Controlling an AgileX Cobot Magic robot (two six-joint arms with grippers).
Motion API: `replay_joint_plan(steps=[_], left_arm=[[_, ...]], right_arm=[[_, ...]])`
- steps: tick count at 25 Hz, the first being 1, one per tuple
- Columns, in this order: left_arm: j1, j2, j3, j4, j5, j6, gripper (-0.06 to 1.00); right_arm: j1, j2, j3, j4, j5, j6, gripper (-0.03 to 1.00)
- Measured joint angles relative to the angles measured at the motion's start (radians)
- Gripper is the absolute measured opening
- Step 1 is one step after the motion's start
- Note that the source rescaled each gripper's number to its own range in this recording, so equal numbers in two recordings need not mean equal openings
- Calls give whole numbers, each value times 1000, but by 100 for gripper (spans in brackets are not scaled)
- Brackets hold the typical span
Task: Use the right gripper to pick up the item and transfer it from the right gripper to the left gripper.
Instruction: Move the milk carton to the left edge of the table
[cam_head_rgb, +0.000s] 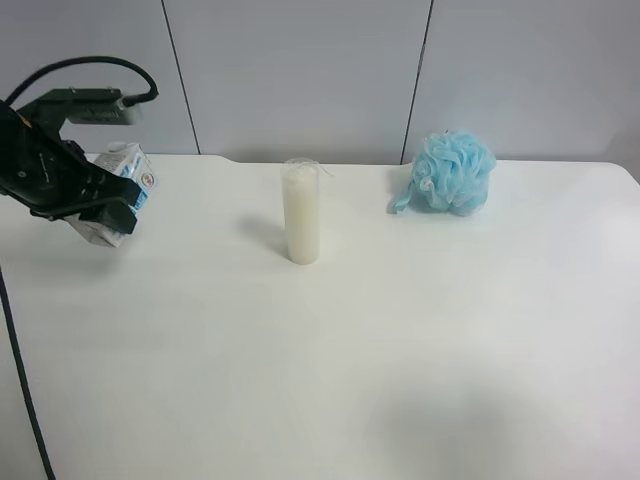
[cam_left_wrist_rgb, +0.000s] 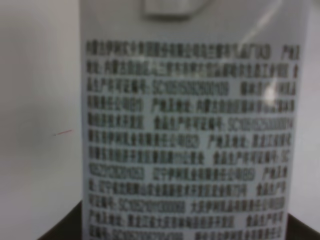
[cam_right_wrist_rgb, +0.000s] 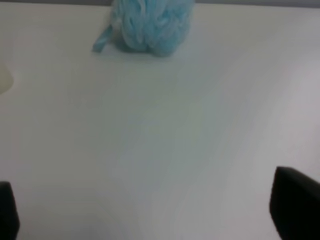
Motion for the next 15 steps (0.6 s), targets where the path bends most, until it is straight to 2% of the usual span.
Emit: replay_joint_plan(steps=[15], left_arm=[[0,203,0,0,-196,-7,0]], right_arm=[[0,0,0,0,0,0,98]])
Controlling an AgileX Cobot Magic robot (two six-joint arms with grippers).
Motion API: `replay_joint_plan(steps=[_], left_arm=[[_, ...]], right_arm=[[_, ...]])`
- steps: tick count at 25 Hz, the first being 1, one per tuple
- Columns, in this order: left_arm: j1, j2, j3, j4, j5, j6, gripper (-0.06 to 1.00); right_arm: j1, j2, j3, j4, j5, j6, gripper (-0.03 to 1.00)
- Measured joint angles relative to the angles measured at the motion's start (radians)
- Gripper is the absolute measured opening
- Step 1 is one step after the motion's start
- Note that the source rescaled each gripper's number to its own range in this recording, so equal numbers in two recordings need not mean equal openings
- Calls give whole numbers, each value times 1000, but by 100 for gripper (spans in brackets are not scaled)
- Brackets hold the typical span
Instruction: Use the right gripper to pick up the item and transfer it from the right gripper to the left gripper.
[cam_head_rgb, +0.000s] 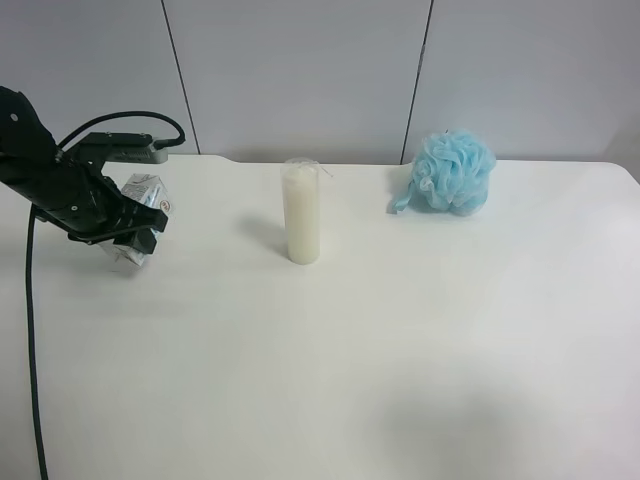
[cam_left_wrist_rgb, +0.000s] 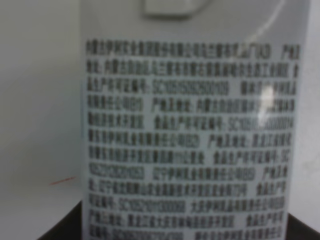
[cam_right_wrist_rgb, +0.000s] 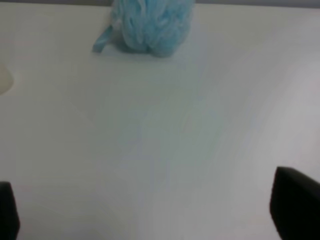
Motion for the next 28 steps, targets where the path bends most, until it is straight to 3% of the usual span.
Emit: replay_joint_plan(steps=[8,9,12,13,15,22,28], left_arm=[[0,29,-1,-1,-11,0,1],[0,29,-1,-2,-11,0,8],[0,29,-3,-5,-41,-2,67],[0,32,-5,-5,-48,-5,82],[0,33,-8,-5,-51,-5,94],[0,29,-9,-6,-51,-5,99],[0,-64,-9,-4,35,-5,99]], right_arm=[[0,0,0,0,0,0,98],[0,0,0,0,0,0,98],[0,0,0,0,0,0,98],[0,0,0,0,0,0,98],[0,0,0,0,0,0,98],[0,0,0,0,0,0,98],[0,0,0,0,0,0,98]])
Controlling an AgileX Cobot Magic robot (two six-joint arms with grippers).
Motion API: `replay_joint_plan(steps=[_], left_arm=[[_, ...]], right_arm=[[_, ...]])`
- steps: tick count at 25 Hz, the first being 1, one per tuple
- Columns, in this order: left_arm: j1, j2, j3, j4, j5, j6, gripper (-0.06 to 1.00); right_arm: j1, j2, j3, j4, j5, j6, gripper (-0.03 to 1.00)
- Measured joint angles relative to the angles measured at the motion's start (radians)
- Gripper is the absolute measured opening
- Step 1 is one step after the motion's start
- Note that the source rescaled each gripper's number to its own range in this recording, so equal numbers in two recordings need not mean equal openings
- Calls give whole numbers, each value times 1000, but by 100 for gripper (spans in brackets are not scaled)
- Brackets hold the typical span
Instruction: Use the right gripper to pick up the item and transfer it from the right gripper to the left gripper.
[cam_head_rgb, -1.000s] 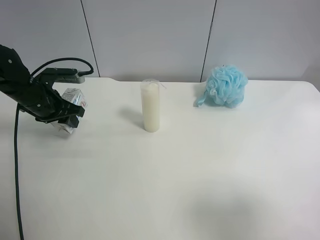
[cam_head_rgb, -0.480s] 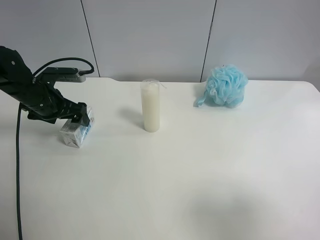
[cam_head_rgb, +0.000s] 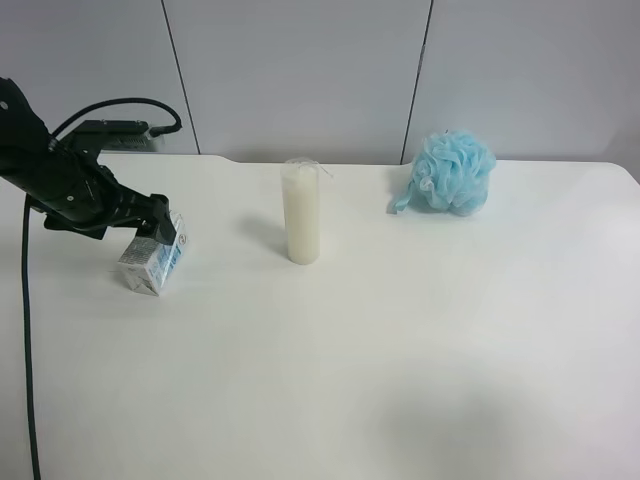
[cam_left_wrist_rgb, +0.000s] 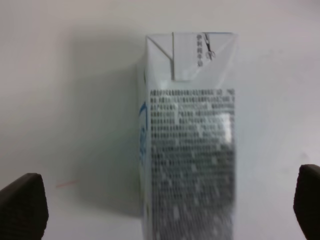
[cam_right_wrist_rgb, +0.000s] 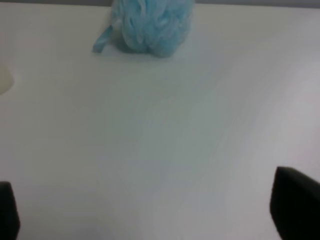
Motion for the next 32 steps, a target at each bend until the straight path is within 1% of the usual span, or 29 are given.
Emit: replay_joint_plan(steps=[6,10,11,16,19,22,24,28,32], left_arm=[[0,-193,0,29,164,0,99],[0,-365,0,46,306,0,100],[0,-413,0,47,357,0,100],[0,-643,0,50,547,-14,100],[0,-769,0,51,620,-22,100],[0,-910,13,51,671,-22,100],[0,-1000,48,51,696,-23,100],[0,-1216,170,51,729,-28,100],[0,-1418,268,52,738,-55,100]], right_arm=[[0,0,0,0,0,0,98],[0,0,0,0,0,0,98],[0,0,0,0,0,0,98],[0,0,0,0,0,0,98],[0,0,0,0,0,0,98],[0,0,0,0,0,0,98],[0,0,0,0,0,0,98],[0,0,0,0,0,0,98],[0,0,0,0,0,0,98]])
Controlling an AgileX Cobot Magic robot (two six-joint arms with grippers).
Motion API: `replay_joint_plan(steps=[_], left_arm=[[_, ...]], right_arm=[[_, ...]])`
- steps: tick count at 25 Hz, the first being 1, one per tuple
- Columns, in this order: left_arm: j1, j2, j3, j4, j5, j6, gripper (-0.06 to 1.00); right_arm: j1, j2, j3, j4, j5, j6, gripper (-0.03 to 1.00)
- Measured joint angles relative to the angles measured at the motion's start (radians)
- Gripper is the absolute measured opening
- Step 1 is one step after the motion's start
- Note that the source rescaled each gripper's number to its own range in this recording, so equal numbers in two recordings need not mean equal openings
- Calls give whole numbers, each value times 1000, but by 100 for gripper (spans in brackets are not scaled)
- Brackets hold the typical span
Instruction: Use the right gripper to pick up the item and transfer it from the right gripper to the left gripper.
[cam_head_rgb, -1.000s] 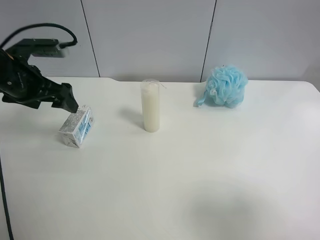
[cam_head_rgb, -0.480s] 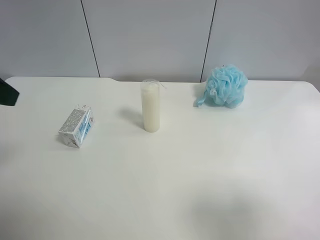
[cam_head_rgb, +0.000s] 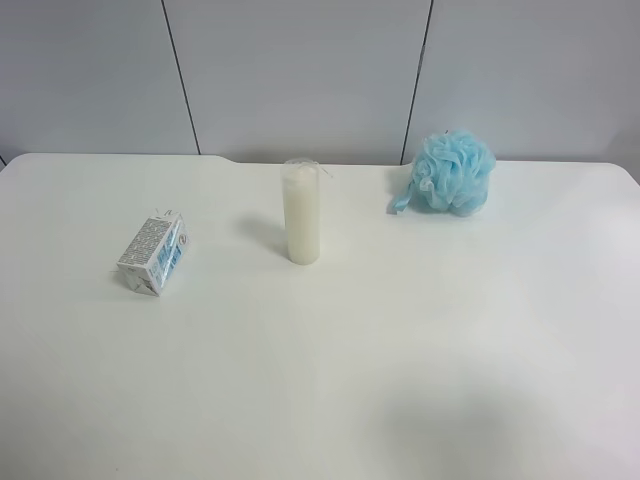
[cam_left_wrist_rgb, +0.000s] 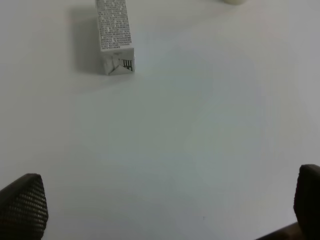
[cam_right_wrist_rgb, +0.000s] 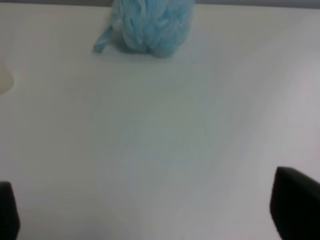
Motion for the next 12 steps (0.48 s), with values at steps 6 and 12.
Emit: replay_joint_plan(steps=[6,12], left_arm=[[0,-245,59,32,-7,-25,100],[0,-304,87,131,-19,-102,100]], right_arm=[[0,0,0,0,0,0,98],[0,0,0,0,0,0,98]])
